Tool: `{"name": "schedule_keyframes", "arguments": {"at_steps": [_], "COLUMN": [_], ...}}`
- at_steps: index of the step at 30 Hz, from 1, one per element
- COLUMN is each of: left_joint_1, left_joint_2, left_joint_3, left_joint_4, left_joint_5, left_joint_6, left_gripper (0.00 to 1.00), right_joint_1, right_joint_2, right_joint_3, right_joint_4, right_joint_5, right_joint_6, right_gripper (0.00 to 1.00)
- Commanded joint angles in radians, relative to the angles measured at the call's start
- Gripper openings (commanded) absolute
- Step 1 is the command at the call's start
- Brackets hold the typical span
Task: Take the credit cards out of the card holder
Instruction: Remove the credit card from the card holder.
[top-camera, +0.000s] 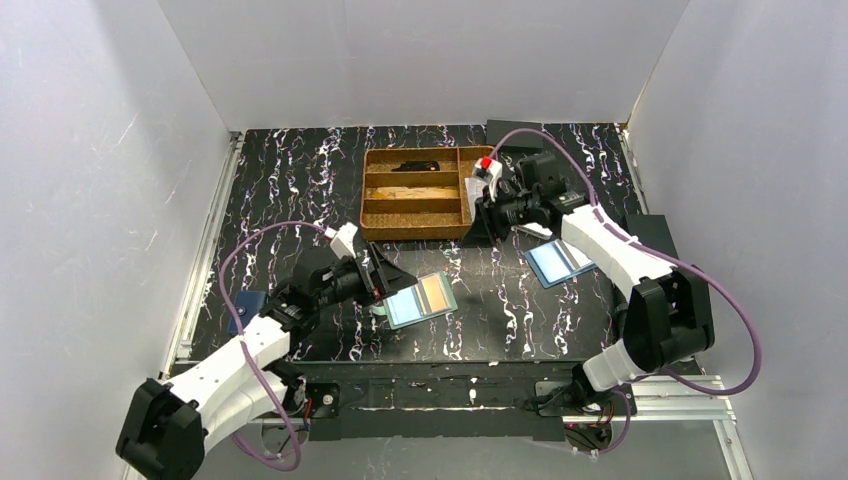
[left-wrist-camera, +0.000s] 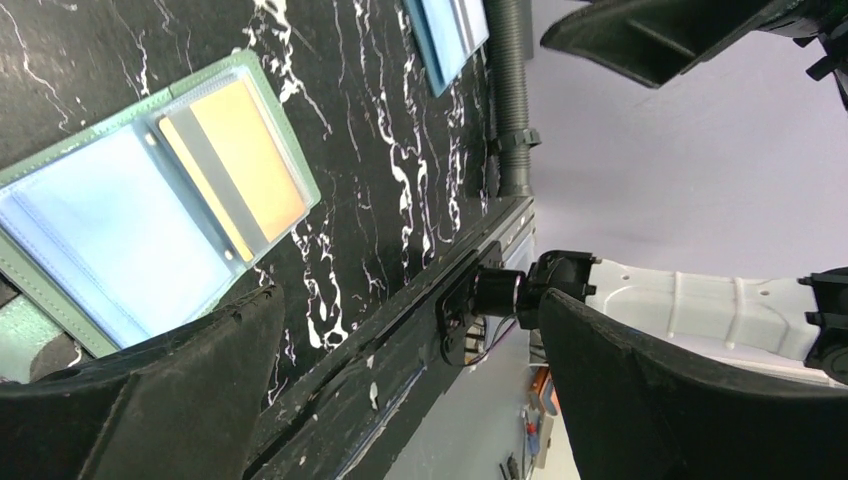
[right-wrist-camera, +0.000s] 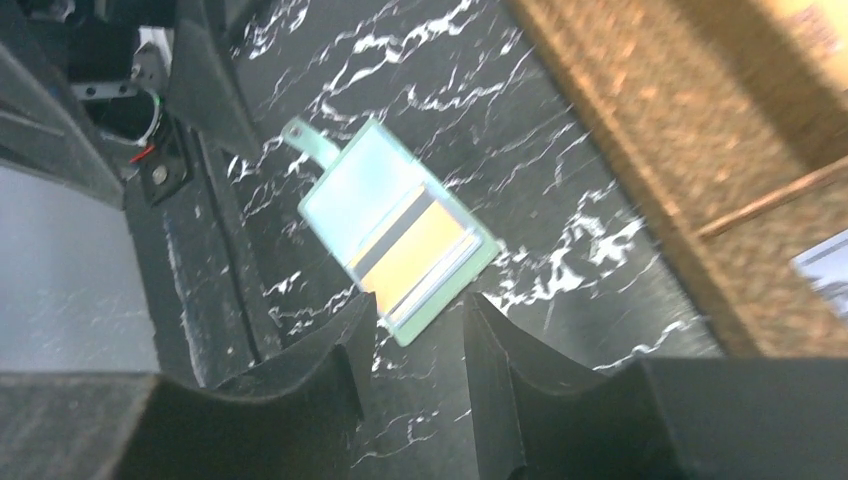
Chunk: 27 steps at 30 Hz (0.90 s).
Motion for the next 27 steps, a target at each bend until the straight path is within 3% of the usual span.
{"name": "schedule_keyframes", "arguments": {"at_steps": [1,4,9,17,27], "left_joint_1": [-0.045,-0.075,-0.112,-0.142,-0.167], "left_joint_2": [0.061,0.114,0.209,0.349,0.501], "left_joint_3": [0.023,0.041,0.064,0.102,0.157], "left_joint_4": [0.017,0.017,0.019,0.017,0.018], "left_joint_5": [-0.029,-0.053,-0.085,-0.157,-0.139], "left_joint_6": [0.006,0.016,0.021,-0.023,-0.014], "left_gripper": [0.97,0.97,0.97,0.94,0.90], "right_joint_1": [0.001,0.002,0.007,0.040,0.088], "right_joint_2": [-0.084,-0.138,-0.141,-0.074,0.052], "right_joint_3": [-0.123,-0.252,-0.345,-0.397,-0.377], "right_joint_4": [0.116,0.268,0.369,0.488,0.546], "right_joint_5": [-0.087,-0.103,-0.098,-0.051,0.019], "right_joint_6": [0.062,0.175,0.286,0.374,0.464], "right_gripper": [0.46,0.45,0.45,0.45,0.45]}}
